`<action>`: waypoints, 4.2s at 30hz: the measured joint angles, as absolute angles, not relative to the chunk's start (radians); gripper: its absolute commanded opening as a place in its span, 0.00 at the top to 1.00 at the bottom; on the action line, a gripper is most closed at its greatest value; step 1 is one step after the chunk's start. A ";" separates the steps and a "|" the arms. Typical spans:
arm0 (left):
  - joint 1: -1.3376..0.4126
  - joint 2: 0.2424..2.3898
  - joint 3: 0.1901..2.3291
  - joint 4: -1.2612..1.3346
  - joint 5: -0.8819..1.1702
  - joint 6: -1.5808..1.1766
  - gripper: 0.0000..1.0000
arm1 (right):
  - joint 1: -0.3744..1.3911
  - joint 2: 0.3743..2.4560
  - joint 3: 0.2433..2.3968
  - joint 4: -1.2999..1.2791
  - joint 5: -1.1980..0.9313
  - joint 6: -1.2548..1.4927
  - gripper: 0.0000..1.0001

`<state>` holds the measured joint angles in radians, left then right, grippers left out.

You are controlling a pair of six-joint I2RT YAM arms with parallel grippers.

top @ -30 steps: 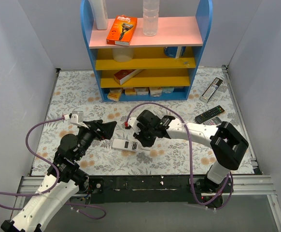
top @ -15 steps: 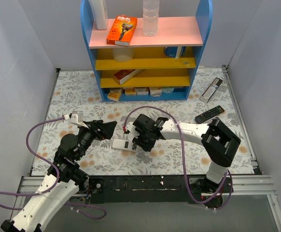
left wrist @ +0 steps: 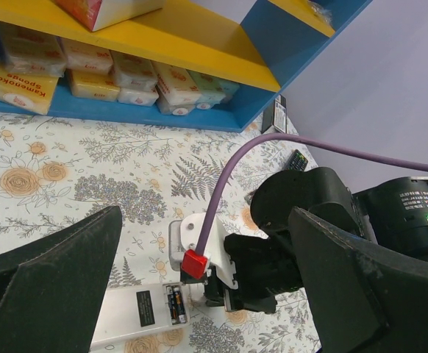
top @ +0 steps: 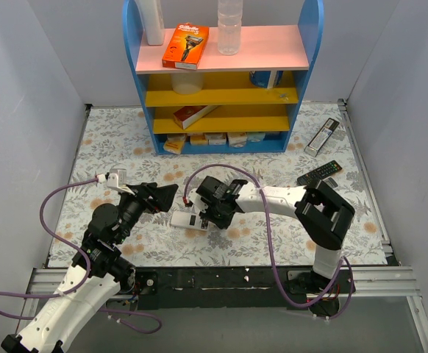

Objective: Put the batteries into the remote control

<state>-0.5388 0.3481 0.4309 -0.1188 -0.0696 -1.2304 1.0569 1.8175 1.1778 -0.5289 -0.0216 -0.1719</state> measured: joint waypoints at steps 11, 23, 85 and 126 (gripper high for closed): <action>-0.539 0.348 0.423 -0.106 -0.068 -1.234 0.02 | 1.046 1.809 1.183 -0.523 -0.045 -0.160 0.99; -0.539 0.347 0.329 0.067 0.057 -1.233 0.02 | 0.902 1.477 1.116 -0.328 -0.347 -0.025 0.99; -0.580 0.620 0.440 0.311 0.618 -0.589 0.03 | 0.785 1.310 0.885 0.584 -0.919 0.838 0.99; -0.622 0.666 0.441 0.341 0.593 -0.483 0.61 | 0.752 1.396 0.853 0.770 -0.893 1.087 0.99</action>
